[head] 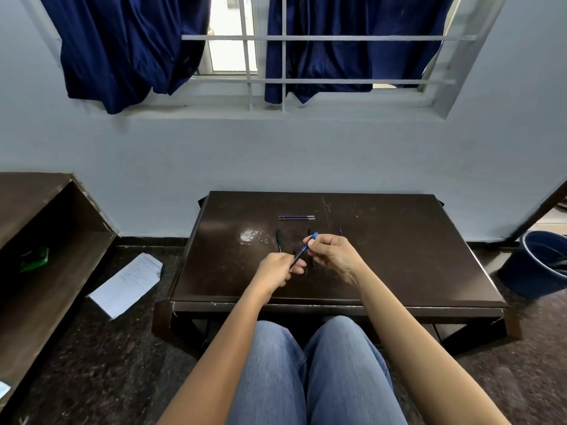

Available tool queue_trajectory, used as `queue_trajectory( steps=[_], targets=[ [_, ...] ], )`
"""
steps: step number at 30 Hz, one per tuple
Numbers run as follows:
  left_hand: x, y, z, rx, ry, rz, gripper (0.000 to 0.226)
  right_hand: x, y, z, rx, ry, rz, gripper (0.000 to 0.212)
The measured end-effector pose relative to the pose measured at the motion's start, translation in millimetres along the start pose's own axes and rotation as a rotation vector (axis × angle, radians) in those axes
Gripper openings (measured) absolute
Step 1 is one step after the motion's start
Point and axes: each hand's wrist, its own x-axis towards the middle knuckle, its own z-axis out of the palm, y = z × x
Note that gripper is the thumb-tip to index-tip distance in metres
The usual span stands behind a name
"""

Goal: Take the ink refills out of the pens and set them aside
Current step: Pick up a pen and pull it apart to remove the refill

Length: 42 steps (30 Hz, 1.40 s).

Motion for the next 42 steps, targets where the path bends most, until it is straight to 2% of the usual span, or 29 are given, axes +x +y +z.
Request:
queue_trajectory(
  steps=[2, 5, 8, 11, 15, 19, 23, 27, 31, 34, 38, 42],
  targets=[
    [-1, -3, 1, 0.041, 0.023, 0.053, 0.024, -4, -2, 1, -0.040, -0.005, -0.017, 0.028],
    [-1, -7, 3, 0.016, 0.040, 0.071, 0.009, -9, -2, 3, -0.047, 0.009, -0.031, 0.024],
    [-2, -9, 5, 0.064, 0.061, 0.108, 0.017, -11, 0, 6, -0.077, 0.017, -0.042, 0.025],
    [-2, -12, 6, 0.121, 0.105, 0.144, 0.016, -15, 2, 10, -0.104, 0.050, -0.061, 0.030],
    [-5, -8, 8, 0.063, -0.010, 0.084, 0.030, -17, 5, 11, -0.045, 0.067, -0.075, 0.030],
    [-8, -8, 5, 0.031, -0.029, 0.070, 0.018, -19, 9, 11, -0.055, 0.060, -0.068, 0.034],
    [-11, -6, 8, 0.096, 0.000, 0.062, 0.020, -20, 8, 12, -0.072, 0.066, -0.073, 0.031],
    [-13, -3, 11, 0.085, -0.059, 0.014, 0.039, -20, 6, 11, -0.063, 0.067, -0.073, 0.030],
    [-13, -8, 9, 0.043, 0.015, 0.084, 0.020, -19, 6, 11, -0.082, 0.066, -0.083, 0.032],
    [-13, -7, 8, 0.080, 0.005, 0.084, 0.021, -20, 7, 11, -0.095, 0.059, -0.085, 0.029],
    [-15, -3, 9, 0.080, -0.073, 0.020, 0.035, -19, 8, 14, -0.103, 0.054, -0.093, 0.030],
    [-14, -11, 5, 0.019, -0.018, 0.073, 0.017, -18, 8, 16, -0.108, 0.056, -0.095, 0.033]
  ],
)
